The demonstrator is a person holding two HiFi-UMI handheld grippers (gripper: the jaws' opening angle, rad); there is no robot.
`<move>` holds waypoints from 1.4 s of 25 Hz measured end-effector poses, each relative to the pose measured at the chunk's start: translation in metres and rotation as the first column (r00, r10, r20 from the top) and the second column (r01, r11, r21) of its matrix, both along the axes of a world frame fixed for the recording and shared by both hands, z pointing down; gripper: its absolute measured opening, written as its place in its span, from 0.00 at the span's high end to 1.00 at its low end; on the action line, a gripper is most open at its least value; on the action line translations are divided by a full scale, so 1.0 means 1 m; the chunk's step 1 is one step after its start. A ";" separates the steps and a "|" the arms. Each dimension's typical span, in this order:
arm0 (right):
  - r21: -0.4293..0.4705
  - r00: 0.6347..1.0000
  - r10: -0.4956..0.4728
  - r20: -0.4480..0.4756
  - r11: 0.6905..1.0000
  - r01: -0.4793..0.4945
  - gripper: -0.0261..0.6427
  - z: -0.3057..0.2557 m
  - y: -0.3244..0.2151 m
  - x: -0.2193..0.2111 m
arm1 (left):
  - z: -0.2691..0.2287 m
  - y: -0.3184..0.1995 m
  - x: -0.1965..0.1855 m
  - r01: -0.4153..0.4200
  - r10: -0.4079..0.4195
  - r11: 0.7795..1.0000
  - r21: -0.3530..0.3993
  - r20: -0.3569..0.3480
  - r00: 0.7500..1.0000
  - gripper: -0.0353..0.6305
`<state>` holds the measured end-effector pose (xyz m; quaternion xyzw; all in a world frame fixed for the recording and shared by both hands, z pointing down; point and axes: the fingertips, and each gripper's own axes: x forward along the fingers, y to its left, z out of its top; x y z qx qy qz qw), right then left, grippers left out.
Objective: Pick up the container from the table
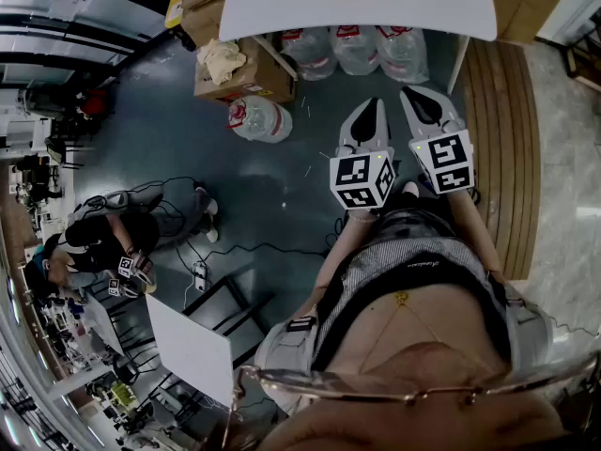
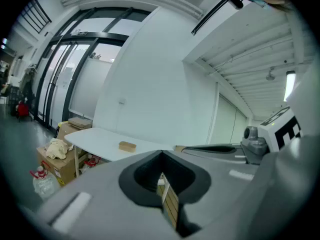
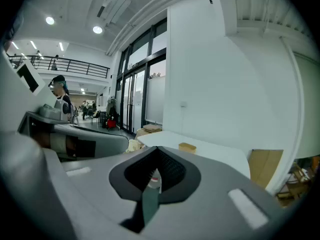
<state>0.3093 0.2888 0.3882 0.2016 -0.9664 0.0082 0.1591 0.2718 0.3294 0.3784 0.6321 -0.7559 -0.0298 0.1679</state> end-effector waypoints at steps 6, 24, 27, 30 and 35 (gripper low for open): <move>-0.017 0.999 -0.029 0.037 0.999 0.029 0.92 0.003 0.000 0.004 | 0.002 -0.002 0.006 0.008 -0.008 1.000 -0.008 0.012 1.000 0.95; -0.057 0.993 -0.115 0.033 0.992 0.117 0.92 0.009 0.010 -0.002 | 0.005 0.006 0.004 0.042 -0.042 0.999 -0.031 -0.012 0.999 0.95; -0.058 0.993 -0.114 0.020 0.992 0.115 0.92 0.013 0.011 -0.007 | 0.007 0.003 -0.003 0.030 -0.030 0.999 -0.029 -0.006 1.000 0.95; -0.050 0.995 -0.094 0.018 0.994 0.095 0.92 0.012 0.006 -0.015 | 0.008 -0.005 -0.011 0.009 -0.010 1.000 -0.022 -0.009 1.000 0.95; -0.050 0.998 -0.054 0.015 0.997 0.054 0.92 0.012 -0.014 -0.035 | 0.003 -0.028 -0.032 -0.043 0.043 0.999 0.001 -0.015 0.999 0.95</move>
